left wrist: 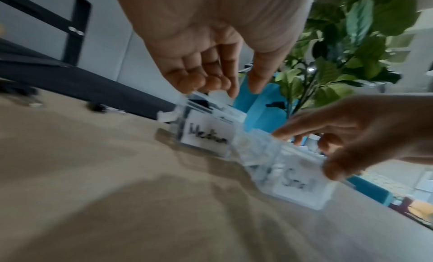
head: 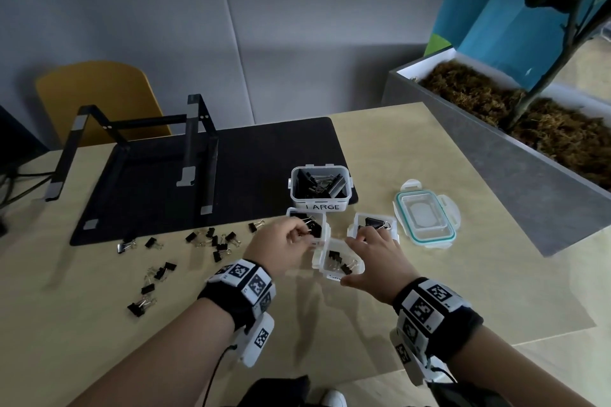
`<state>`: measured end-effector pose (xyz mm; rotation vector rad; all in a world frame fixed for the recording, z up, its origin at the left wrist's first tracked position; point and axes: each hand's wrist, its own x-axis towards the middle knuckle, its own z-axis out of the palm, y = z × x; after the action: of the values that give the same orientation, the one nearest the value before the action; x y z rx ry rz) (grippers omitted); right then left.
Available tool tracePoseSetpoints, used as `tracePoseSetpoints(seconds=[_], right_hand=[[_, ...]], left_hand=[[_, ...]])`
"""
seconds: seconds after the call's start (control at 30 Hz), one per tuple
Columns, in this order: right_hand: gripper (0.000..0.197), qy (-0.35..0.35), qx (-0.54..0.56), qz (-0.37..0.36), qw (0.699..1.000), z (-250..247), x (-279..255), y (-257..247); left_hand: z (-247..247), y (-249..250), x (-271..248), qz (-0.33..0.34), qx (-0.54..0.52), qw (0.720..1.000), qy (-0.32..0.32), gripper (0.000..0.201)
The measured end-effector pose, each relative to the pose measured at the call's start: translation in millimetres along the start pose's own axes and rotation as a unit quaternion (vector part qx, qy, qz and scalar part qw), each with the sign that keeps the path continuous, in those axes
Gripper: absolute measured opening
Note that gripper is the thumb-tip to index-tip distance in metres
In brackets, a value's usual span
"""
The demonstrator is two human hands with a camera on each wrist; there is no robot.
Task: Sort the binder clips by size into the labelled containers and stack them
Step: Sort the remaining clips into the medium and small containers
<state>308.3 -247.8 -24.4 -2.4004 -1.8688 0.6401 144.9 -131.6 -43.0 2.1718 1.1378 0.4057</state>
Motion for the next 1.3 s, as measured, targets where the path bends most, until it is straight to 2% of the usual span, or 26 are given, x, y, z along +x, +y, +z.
tracePoseSetpoints(seconds=[0.1,0.17,0.23,0.5,0.6,0.7,0.87,1.07,1.13,1.2,1.3], right_hand=[[0.071,0.001,0.003,-0.002,1.000,1,0,1],[0.071,0.002,0.006,-0.002,1.000,1,0,2],[0.071,0.002,0.009,-0.003,1.000,1,0,2],[0.072,0.003,0.013,-0.008,1.000,1,1,3],[0.072,0.002,0.011,-0.008,1.000,1,1,4],[0.072,0.003,0.013,-0.009,1.000,2,1,5],[0.073,0.004,0.013,-0.010,1.000,2,1,5],[0.074,0.006,0.013,-0.007,1.000,2,1,4],[0.073,0.005,0.013,-0.006,1.000,3,1,5],[0.073,0.005,0.011,-0.005,1.000,3,1,5],[0.073,0.006,0.011,-0.005,1.000,4,2,5]], left_hand=[[-12,-31,11,-0.120,0.080,0.988,0.059,0.016],[-14,-51,18,-0.189,0.114,0.974,0.047,0.027],[-11,-63,22,-0.219,0.143,0.965,0.025,0.030],[-3,-65,29,-0.204,0.192,0.960,0.016,0.017],[-7,-53,20,-0.191,0.137,0.971,0.044,0.019],[-7,-28,3,-0.141,0.070,0.984,0.082,0.016],[9,13,-22,-0.029,0.005,1.000,0.006,0.012],[24,23,-18,0.020,0.001,0.999,-0.050,0.025],[21,19,-17,0.014,0.019,0.999,-0.036,0.029],[14,9,-16,-0.016,0.040,0.999,0.006,0.026],[-4,-19,-10,-0.114,0.083,0.987,0.080,0.021]])
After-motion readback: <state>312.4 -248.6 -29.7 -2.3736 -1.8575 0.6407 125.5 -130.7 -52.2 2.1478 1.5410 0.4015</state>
